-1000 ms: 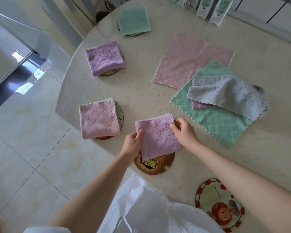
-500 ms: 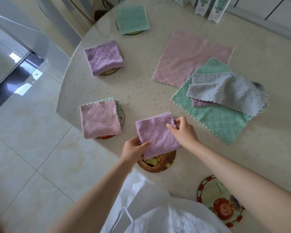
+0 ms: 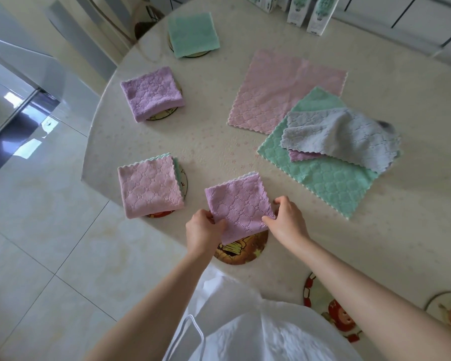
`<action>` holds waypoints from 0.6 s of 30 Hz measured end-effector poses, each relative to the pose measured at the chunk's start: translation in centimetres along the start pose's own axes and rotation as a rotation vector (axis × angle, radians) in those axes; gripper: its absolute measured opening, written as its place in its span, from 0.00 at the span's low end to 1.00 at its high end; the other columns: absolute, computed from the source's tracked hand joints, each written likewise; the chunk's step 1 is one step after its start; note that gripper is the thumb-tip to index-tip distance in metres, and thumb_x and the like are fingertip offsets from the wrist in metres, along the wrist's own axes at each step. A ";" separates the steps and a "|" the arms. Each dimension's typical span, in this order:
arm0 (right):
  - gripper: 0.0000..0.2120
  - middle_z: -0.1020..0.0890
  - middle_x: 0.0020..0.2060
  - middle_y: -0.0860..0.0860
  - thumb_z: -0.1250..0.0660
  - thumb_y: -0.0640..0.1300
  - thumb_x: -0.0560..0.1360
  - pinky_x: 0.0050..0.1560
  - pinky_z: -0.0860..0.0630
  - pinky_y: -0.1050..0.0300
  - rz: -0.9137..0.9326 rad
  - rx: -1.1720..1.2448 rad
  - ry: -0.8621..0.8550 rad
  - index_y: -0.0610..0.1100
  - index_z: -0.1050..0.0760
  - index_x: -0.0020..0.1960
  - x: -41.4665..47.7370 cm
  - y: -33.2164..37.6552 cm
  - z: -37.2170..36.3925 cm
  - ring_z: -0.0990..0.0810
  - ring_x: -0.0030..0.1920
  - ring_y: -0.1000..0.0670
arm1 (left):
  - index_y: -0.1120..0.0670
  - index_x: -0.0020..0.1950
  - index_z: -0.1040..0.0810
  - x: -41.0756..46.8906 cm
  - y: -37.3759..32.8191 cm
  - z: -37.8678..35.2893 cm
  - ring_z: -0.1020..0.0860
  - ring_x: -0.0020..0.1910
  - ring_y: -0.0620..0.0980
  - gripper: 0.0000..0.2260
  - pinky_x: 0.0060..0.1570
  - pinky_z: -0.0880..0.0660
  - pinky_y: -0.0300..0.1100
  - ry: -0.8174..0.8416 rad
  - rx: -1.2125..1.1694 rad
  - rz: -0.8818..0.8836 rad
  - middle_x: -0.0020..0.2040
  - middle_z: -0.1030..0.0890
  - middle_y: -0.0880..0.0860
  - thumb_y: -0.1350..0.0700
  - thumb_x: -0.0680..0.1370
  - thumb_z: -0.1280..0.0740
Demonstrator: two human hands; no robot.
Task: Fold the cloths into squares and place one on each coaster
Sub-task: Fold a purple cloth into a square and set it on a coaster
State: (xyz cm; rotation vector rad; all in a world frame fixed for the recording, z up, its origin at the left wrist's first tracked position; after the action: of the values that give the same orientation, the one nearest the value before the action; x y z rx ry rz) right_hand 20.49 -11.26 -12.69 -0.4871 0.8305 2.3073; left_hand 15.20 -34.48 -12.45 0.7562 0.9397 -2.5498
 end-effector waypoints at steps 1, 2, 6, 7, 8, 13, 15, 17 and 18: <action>0.24 0.25 0.58 0.45 0.29 0.48 0.71 0.54 0.28 0.54 -0.020 0.023 0.013 0.42 0.33 0.63 0.0 0.0 -0.1 0.25 0.57 0.44 | 0.56 0.40 0.23 0.1 0.0 -0.3 0.24 0.38 0.50 0.07 0.34 0.29 0.42 0.033 -0.062 0.047 0.36 0.21 0.50 0.53 0.70 0.28; 0.24 0.24 0.57 0.45 0.29 0.49 0.71 0.53 0.28 0.54 -0.050 0.057 0.033 0.41 0.32 0.62 0.1 -0.2 -0.2 0.25 0.56 0.44 | 0.57 0.37 0.22 0.1 0.1 -0.6 0.23 0.35 0.51 0.08 0.33 0.27 0.43 0.068 -0.155 0.098 0.35 0.20 0.52 0.53 0.69 0.28; 0.20 0.24 0.45 0.47 0.28 0.53 0.68 0.37 0.30 0.57 -0.266 0.337 0.123 0.43 0.30 0.54 0.3 -1.6 -0.9 0.24 0.42 0.46 | 0.58 0.31 0.25 0.1 0.4 -1.6 0.33 0.19 0.46 0.13 0.23 0.36 0.35 0.212 -0.412 0.281 0.24 0.29 0.51 0.53 0.69 0.25; 0.18 0.24 0.41 0.46 0.28 0.52 0.67 0.31 0.33 0.58 -0.306 0.451 0.149 0.44 0.29 0.49 0.4 -1.7 -1.2 0.26 0.36 0.47 | 0.59 0.33 0.24 0.1 0.3 -1.9 0.36 0.18 0.46 0.13 0.21 0.38 0.35 0.258 -0.444 0.308 0.23 0.32 0.51 0.52 0.70 0.25; 0.15 0.26 0.37 0.45 0.28 0.51 0.66 0.26 0.37 0.59 -0.335 0.550 0.174 0.44 0.30 0.44 0.4 -1.7 -1.5 0.30 0.32 0.48 | 0.61 0.38 0.21 0.2 0.2 -2.2 0.37 0.18 0.46 0.13 0.21 0.39 0.36 0.302 -0.482 0.328 0.23 0.32 0.51 0.51 0.71 0.26; 0.10 0.24 0.36 0.47 0.29 0.48 0.71 0.27 0.39 0.61 -0.334 0.602 0.234 0.41 0.23 0.46 -0.1 -1.3 -1.0 0.28 0.33 0.50 | 0.62 0.50 0.21 0.4 -0.4 -2.3 0.28 0.30 0.51 0.12 0.31 0.31 0.43 0.369 -0.663 0.304 0.32 0.23 0.55 0.55 0.73 0.27; 0.10 0.20 0.39 0.47 0.29 0.47 0.72 0.32 0.33 0.59 -0.287 0.599 0.235 0.41 0.22 0.48 -0.9 -1.0 -0.8 0.24 0.36 0.49 | 0.62 0.52 0.23 0.0 -0.5 -2.1 0.20 0.40 0.54 0.11 0.43 0.22 0.46 0.409 -0.743 0.272 0.43 0.18 0.58 0.59 0.74 0.28; 0.07 0.19 0.42 0.49 0.30 0.45 0.72 0.35 0.29 0.58 -0.261 0.627 0.245 0.44 0.24 0.48 -1.9 -1.1 -1.2 0.22 0.37 0.51 | 0.62 0.55 0.23 -0.4 0.4 -2.0 0.18 0.45 0.56 0.11 0.45 0.20 0.46 0.454 -0.796 0.249 0.50 0.17 0.60 0.62 0.74 0.29; 0.08 0.20 0.44 0.49 0.30 0.44 0.72 0.36 0.28 0.58 -0.244 0.639 0.246 0.45 0.25 0.49 -2.3 -1.3 -1.5 0.22 0.37 0.51 | 0.62 0.57 0.23 -0.7 1.0 -1.9 0.17 0.46 0.56 0.13 0.44 0.19 0.46 0.462 -0.811 0.236 0.52 0.18 0.61 0.63 0.74 0.29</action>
State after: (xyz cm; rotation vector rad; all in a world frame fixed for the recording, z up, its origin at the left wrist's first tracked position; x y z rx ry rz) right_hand 23.29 -12.49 -13.18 -0.5447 1.4651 1.6550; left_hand 16.88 -33.81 -13.81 1.0978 1.7355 -1.5765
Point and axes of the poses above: each hand's wrist, its own x-axis towards the middle knuckle, its own z-axis out of the back of the hand, y = z × x, the point moved 9 cm from there along x, towards the middle knuckle
